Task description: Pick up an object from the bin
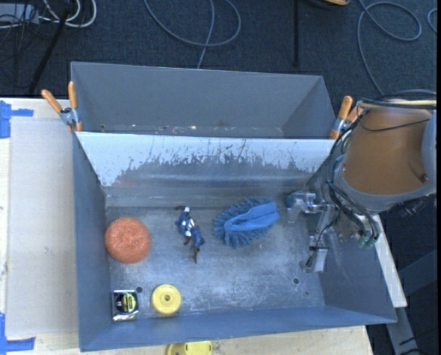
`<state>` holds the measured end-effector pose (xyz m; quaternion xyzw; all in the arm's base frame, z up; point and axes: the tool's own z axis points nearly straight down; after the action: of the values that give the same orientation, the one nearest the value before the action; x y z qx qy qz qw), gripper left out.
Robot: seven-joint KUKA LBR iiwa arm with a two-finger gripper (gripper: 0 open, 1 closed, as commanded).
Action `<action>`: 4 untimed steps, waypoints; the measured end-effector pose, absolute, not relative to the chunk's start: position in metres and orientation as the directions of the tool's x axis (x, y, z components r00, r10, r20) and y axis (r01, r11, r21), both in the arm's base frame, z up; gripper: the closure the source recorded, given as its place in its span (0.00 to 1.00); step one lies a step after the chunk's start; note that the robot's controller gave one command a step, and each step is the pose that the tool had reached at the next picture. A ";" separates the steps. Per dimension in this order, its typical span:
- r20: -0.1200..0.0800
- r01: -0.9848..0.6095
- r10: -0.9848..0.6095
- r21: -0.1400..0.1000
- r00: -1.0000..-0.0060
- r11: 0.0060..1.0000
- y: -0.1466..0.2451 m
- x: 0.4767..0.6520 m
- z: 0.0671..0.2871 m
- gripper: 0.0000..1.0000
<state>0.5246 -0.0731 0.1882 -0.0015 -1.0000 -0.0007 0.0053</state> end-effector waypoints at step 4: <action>0.000 0.009 0.009 0.001 -1.000 1.000 -0.011 0.564 0.108 0.00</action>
Offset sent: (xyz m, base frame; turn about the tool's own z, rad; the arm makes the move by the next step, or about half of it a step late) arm 0.0391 0.0621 -0.0719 -0.0271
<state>0.5640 -0.0115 0.1078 -0.0046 -1.0000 -0.0006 -0.0002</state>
